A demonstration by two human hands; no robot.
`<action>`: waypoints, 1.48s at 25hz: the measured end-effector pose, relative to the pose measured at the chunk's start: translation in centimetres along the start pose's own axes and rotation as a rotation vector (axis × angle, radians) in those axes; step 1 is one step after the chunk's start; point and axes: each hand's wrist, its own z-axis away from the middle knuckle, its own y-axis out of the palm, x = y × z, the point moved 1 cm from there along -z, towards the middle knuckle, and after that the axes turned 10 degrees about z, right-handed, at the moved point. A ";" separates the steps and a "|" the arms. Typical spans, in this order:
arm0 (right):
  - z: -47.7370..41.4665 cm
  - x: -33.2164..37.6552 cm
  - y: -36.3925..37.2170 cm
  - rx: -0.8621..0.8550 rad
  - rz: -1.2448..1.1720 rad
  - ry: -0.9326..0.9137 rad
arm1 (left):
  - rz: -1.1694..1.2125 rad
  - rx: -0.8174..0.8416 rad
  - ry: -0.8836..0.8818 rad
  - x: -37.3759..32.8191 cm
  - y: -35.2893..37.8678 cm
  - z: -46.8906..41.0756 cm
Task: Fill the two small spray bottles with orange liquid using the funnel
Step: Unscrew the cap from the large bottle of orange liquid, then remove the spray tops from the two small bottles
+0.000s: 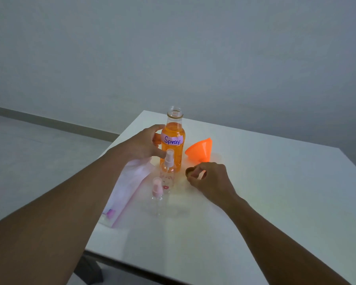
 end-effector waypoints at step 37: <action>8.3 5.0 -17.8 -0.306 -0.410 -0.112 | -0.003 0.022 0.394 -10.9 11.1 10.3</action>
